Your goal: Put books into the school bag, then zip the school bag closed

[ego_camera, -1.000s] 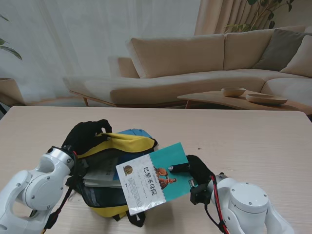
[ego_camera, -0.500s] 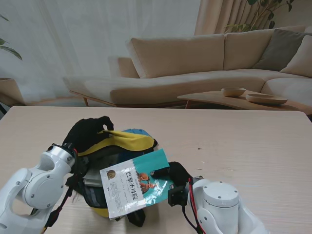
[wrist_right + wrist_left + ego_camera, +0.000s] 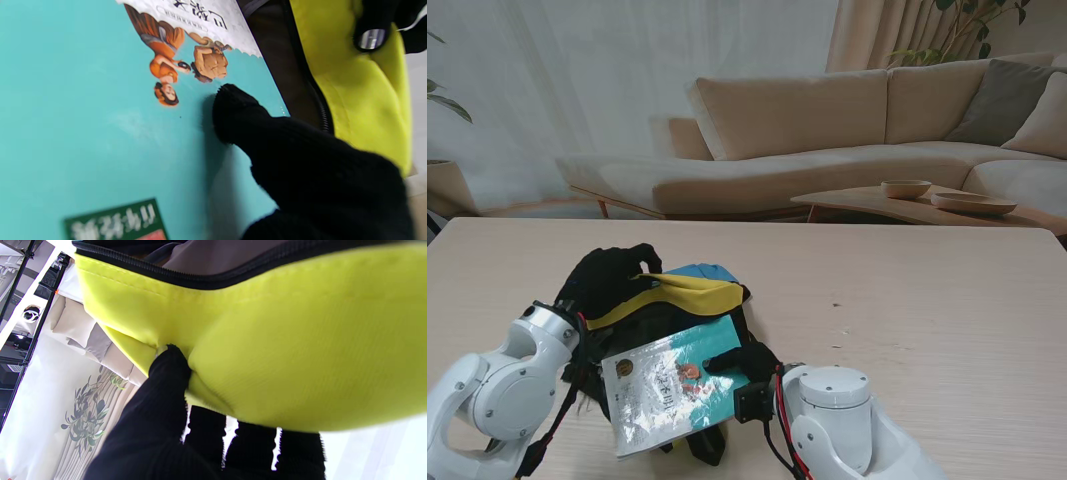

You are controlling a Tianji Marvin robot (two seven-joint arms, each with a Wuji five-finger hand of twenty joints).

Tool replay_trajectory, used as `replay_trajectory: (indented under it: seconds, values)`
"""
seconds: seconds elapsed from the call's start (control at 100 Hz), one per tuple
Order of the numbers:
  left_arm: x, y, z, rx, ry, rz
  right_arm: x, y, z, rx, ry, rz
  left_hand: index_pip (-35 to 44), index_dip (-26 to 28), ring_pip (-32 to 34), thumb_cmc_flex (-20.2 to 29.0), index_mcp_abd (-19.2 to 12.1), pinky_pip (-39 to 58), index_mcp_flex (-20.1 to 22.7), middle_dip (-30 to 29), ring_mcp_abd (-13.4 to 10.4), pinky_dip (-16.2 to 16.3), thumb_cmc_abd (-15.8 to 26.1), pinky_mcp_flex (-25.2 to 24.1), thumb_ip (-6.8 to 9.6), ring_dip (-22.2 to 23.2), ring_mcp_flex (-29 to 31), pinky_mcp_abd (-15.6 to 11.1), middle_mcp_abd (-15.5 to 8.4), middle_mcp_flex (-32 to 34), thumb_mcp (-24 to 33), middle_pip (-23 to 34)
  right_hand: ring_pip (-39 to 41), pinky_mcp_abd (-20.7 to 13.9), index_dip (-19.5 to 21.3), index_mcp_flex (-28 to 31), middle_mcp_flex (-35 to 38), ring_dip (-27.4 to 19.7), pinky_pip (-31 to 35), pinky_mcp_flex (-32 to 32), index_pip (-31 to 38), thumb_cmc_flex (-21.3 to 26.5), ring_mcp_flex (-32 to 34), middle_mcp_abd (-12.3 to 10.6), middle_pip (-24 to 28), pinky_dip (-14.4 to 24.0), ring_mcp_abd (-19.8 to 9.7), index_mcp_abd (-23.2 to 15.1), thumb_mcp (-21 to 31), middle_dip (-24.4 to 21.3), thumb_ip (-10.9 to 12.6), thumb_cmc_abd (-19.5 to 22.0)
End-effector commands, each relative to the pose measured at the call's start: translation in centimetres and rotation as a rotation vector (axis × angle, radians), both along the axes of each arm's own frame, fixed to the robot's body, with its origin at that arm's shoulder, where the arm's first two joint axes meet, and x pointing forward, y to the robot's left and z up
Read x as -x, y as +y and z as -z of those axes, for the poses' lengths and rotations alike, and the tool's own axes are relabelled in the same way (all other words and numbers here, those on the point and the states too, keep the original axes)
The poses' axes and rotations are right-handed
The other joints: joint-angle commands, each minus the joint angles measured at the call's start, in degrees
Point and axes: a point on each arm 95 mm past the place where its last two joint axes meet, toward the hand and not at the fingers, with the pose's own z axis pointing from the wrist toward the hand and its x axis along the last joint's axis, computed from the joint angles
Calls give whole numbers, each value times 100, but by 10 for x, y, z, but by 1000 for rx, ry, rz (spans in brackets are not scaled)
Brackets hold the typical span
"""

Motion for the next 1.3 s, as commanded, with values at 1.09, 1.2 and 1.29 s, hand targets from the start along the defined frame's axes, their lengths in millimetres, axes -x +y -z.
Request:
replay_trajectory:
  seconds: [1.09, 1.2, 1.29]
  values:
    - [29, -9, -2, -45, -8, 51, -51, 66, 1, 29, 132, 203, 559, 432, 77, 491, -150, 196, -90, -19, 141, 114, 527, -155, 199, 107, -35, 135, -97, -141, -69, 210, 182, -129, -18, 546, -179, -101, 255, 51, 1597, 793, 201, -55, 494, 3, -37, -1045, 648, -209, 47, 845]
    - [31, -9, -1, -44, -8, 49, -56, 71, 1, 43, 136, 240, 553, 440, 77, 492, -148, 194, -91, -16, 133, 112, 533, -160, 197, 111, -31, 129, -99, -147, -71, 209, 157, -153, -55, 505, -215, -110, 234, 32, 1634, 792, 161, -67, 501, -7, -41, -1046, 630, -241, 26, 871]
    - [32, -10, -1, -44, -9, 51, -60, 75, 3, 61, 136, 261, 549, 445, 75, 492, -146, 196, -88, -13, 137, 111, 528, -157, 199, 114, -33, 126, -88, -144, -67, 209, 119, -167, -106, 453, -245, -122, 207, 14, 1663, 790, 129, -83, 496, -19, -61, -1061, 612, -292, 1, 900]
